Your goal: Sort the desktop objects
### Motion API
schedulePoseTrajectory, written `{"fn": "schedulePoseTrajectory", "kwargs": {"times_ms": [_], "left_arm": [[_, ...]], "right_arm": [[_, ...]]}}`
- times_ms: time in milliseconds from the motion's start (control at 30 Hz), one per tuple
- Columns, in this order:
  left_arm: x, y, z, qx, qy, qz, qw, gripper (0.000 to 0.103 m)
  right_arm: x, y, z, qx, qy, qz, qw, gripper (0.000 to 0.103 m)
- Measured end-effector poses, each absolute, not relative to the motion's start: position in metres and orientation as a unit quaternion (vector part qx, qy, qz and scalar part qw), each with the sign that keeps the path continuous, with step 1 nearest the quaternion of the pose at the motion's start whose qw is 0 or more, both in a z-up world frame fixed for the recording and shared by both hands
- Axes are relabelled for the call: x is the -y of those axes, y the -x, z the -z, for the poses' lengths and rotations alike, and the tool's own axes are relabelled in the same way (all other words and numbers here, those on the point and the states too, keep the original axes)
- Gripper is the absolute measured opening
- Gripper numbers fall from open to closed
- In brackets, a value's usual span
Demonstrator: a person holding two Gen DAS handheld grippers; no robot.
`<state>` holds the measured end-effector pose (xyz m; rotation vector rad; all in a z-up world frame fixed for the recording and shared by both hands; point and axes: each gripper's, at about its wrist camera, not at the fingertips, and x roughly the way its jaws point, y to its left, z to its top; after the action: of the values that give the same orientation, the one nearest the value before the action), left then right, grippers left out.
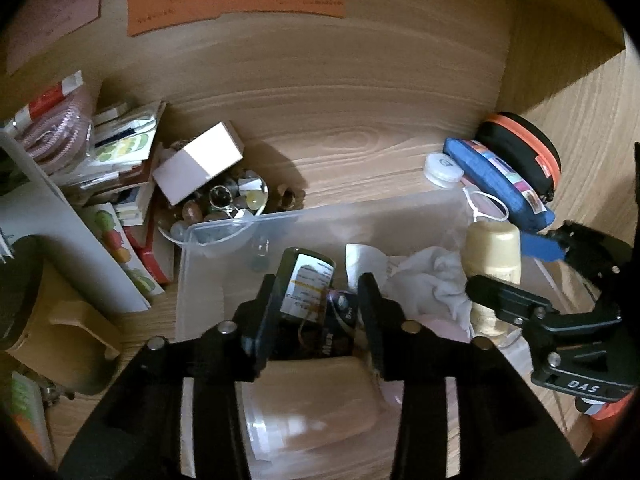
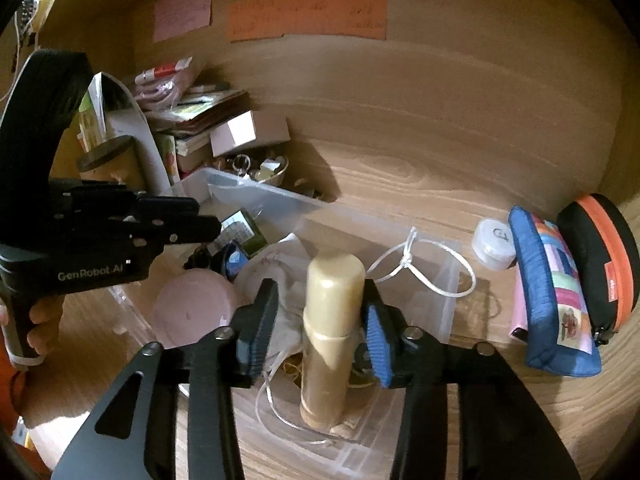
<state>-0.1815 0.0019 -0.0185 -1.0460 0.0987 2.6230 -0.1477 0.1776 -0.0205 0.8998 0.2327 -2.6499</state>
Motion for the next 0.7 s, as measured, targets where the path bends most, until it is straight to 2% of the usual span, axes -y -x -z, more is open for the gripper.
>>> {"fn": "schedulePoseTrajectory", "kwargs": {"times_ms": [100,200,233,400,567,633,700], "left_arm": [[-0.002,0.178,0.016,-0.035,0.359,-0.919,0.158,0.042],[-0.005,0.174,0.015,-0.042,0.348,-0.924,0.153,0.055],[-0.005,0.173,0.014,-0.046,0.344,-0.926,0.148,0.059],[-0.005,0.168,0.010,-0.058,0.340,-0.930,0.130,0.063],[0.001,0.151,-0.004,-0.065,0.320,-0.940,0.095,0.080],[0.004,0.144,-0.008,-0.067,0.315,-0.943,0.087,0.089],[0.006,0.133,-0.014,-0.070,0.310,-0.945,0.079,0.094]], "right_arm": [[-0.179,0.144,0.016,-0.086,-0.296,0.940,0.149,0.063],[-0.180,0.143,0.013,-0.090,-0.285,0.944,0.142,0.071],[-0.180,0.142,0.013,-0.093,-0.283,0.945,0.138,0.071],[-0.181,0.144,0.012,-0.102,-0.281,0.946,0.124,0.071],[-0.183,0.147,0.009,-0.102,-0.292,0.944,0.117,0.072],[-0.185,0.145,0.005,-0.097,-0.297,0.943,0.119,0.075],[-0.186,0.140,0.000,-0.092,-0.295,0.944,0.118,0.083]]}}
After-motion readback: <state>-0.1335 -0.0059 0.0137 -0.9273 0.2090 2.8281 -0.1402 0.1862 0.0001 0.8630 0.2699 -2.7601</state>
